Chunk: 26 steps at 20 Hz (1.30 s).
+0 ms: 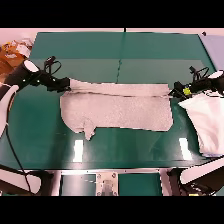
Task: Fold the shirts.
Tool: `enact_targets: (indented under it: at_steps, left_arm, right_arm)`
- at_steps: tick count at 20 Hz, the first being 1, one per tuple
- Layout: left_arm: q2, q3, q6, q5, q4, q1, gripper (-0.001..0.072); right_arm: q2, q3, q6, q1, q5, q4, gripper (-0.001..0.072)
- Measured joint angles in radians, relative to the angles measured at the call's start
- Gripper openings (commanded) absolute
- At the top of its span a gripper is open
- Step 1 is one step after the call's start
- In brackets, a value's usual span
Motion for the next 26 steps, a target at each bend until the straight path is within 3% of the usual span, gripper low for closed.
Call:
enact_targets:
  at_steps: [1,2,3,5,7,9,11,16,20,21,22,23,25,26]
  left_arm:
    - [-0.002,0.0,0.0,-0.003,-0.003,-0.007,0.0036]
    - [-0.004,0.0,0.001,-0.01,-0.003,-0.011,0.0301]
    - [-0.006,0.001,0.0,-0.023,-0.003,-0.012,0.0545]
    - [-0.006,0.006,-0.005,-0.078,-0.004,-0.003,0.0546]
    - [-0.003,0.017,-0.015,-0.155,-0.003,0.023,0.0528]
    - [0.003,0.025,-0.022,-0.243,-0.003,0.06,0.0515]
    - [0.016,0.028,-0.027,-0.328,-0.004,0.097,0.0037]
    - [0.13,-0.056,-0.026,-0.441,0.012,0.145,0.0019]
    - [0.336,-0.289,-0.027,-0.401,0.034,0.154,0.0021]
    - [0.402,-0.371,-0.033,-0.367,0.035,0.156,0.0049]
    - [0.462,-0.449,-0.041,-0.331,0.033,0.157,0.0407]
    - [0.522,-0.533,-0.049,-0.293,0.02,0.157,0.0614]
    - [0.605,-0.681,-0.061,-0.216,-0.018,0.143,0.059]
    - [0.63,-0.748,-0.061,-0.173,-0.048,0.126,0.059]
  right_arm:
    - [0.0,0.0,0.011,0.0,0.005,0.002,0.02]
    - [0.0,0.001,0.015,-0.001,0.014,0.003,0.029]
    - [0.0,0.004,0.021,-0.005,0.025,0.005,0.0286]
    - [0.0,0.015,0.04,-0.027,0.058,0.005,0.028]
    - [0.004,0.024,0.066,-0.063,0.106,0.004,0.0137]
    - [0.018,0.021,0.09,-0.105,0.151,0.003,0.0123]
    - [0.047,-0.009,0.102,-0.145,0.185,0.003,0.0009]
    - [0.237,-0.217,0.118,-0.207,0.209,0.001,0.0009]
    - [0.518,-0.494,0.132,-0.22,0.176,0.003,0.001]
    - [0.601,-0.573,0.146,-0.221,0.166,0.003,0.0049]
    - [0.673,-0.644,0.159,-0.222,0.153,0.003,0.0168]
    - [0.742,-0.718,0.177,-0.223,0.136,0.007,0.0247]
    - [0.833,-0.843,0.202,-0.224,0.107,0.026,0.0369]
    - [0.858,-0.893,0.209,-0.224,0.09,0.038,0.0376]
